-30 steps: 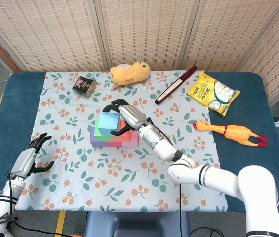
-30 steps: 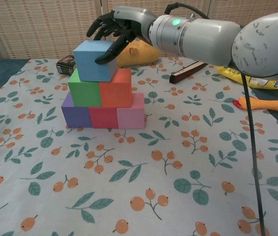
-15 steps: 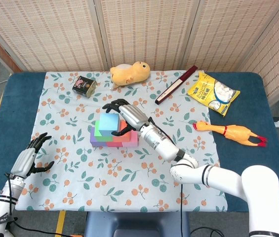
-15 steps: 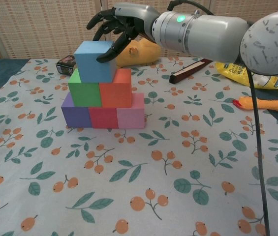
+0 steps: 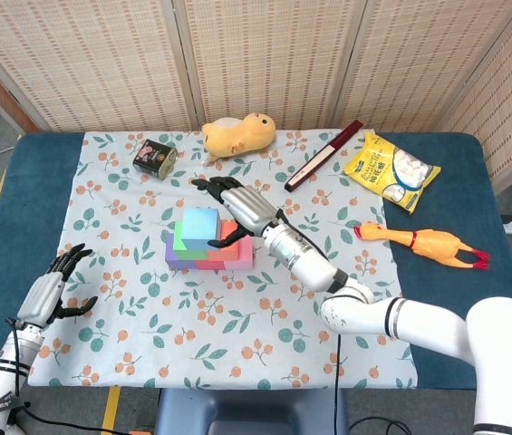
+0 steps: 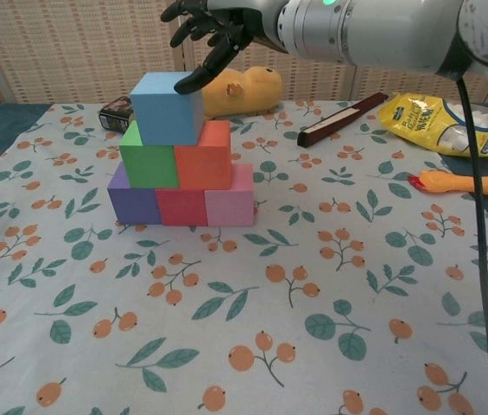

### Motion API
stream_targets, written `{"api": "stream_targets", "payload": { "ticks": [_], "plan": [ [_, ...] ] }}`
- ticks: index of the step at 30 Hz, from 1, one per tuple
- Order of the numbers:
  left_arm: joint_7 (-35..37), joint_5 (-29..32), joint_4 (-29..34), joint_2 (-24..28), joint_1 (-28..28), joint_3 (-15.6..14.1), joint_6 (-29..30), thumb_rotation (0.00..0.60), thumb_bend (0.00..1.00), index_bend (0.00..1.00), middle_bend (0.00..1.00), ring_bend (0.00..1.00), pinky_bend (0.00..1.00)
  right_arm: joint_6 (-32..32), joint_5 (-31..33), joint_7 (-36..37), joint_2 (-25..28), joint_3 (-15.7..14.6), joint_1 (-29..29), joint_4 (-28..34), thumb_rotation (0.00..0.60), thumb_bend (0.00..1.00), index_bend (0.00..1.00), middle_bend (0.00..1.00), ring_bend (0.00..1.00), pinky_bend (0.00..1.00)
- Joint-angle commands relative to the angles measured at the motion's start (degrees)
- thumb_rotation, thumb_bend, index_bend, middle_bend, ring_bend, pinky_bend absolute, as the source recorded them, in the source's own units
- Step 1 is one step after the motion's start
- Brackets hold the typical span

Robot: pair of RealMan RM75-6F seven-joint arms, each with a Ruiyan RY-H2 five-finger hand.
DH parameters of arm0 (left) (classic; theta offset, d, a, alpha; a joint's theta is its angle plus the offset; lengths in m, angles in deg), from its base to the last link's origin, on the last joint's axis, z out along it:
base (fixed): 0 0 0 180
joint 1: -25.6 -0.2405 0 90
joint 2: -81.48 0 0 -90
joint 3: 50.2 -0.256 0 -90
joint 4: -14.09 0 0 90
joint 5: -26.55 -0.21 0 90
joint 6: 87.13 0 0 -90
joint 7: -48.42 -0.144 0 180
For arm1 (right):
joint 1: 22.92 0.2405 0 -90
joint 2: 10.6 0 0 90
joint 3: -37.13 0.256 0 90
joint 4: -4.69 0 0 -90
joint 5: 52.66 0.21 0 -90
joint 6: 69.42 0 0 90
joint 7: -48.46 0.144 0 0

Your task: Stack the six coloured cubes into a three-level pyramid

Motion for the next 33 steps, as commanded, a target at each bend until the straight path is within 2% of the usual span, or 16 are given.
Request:
{"api": "stream_targets", "payload": {
  "ticks": [1, 5, 10, 14, 18, 23, 27, 33],
  "plan": [
    [-0.2, 0.01, 0.09, 0.11, -0.12, -0.07, 0.12, 0.6, 0.32, 0.1, 0.0, 0.0, 0.03, 0.72, 6.95, -6.11, 3.91, -0.41, 1.53, 4.91, 0.499, 0.0, 0.0, 0.1, 0.0, 0.0],
    [-1.82, 0.81, -0.33, 0.42, -0.43, 0.15, 0.52, 0.6, 0.32, 0.11, 0.0, 0.0, 0.03, 5.07, 9.82, -8.65, 6.88, -0.62, 0.16, 9.75, 0.494, 0.0, 0.0, 0.09, 0.0, 0.0],
    [-5.03, 3.47, -1.48, 1.3, -2.03, 1.13, 2.74, 0.6, 0.31, 0.12, 0.0, 0.0, 0.03, 14.28, 7.72, -10.88, 13.66, -3.52, -7.12, 19.28, 0.509, 0.0, 0.0, 0.1, 0.02, 0.0],
    [-6.0, 4.19, -1.88, 2.92, -4.03, 1.02, 5.02, 0.6, 0.31, 0.12, 0.0, 0.0, 0.03, 21.29, 1.97, -8.67, 20.12, -7.06, -15.89, 26.24, 0.511, 0.0, 0.0, 0.11, 0.02, 0.0],
    [-6.38, 4.19, -1.56, 4.49, -6.85, 0.16, 7.96, 0.6, 0.31, 0.13, 0.0, 0.0, 0.03, 29.8, -7.39, -4.68, 25.04, -12.71, -26.3, 29.49, 0.512, 0.0, 0.0, 0.11, 0.02, 0.01],
    [-6.97, 2.7, -1.19, 5.0, -10.83, -1.53, 12.96, 0.6, 0.31, 0.16, 0.0, 0.0, 0.03, 38.57, -18.85, 1.97, 28.32, -19.91, -37.17, 27.96, 0.514, 0.01, 0.0, 0.11, 0.02, 0.03],
    [-7.98, 0.55, -1.42, 4.1, -14.38, -3.4, 17.7, 0.6, 0.31, 0.17, 0.0, 0.0, 0.03, 45.95, -26.9, 6.64, 27.47, -24.8, -44.83, 21.87, 0.515, 0.02, 0.0, 0.11, 0.02, 0.03],
    [-9.93, -1.75, -0.7, 2.93, -18.1, -5.26, 22.3, 0.6, 0.31, 0.17, 0.0, 0.0, 0.03, 55.62, -33.4, 11.55, 22.88, -27.95, -53.2, 13.4, 0.516, 0.02, 0.0, 0.11, 0.0, 0.0]
  ]
}}
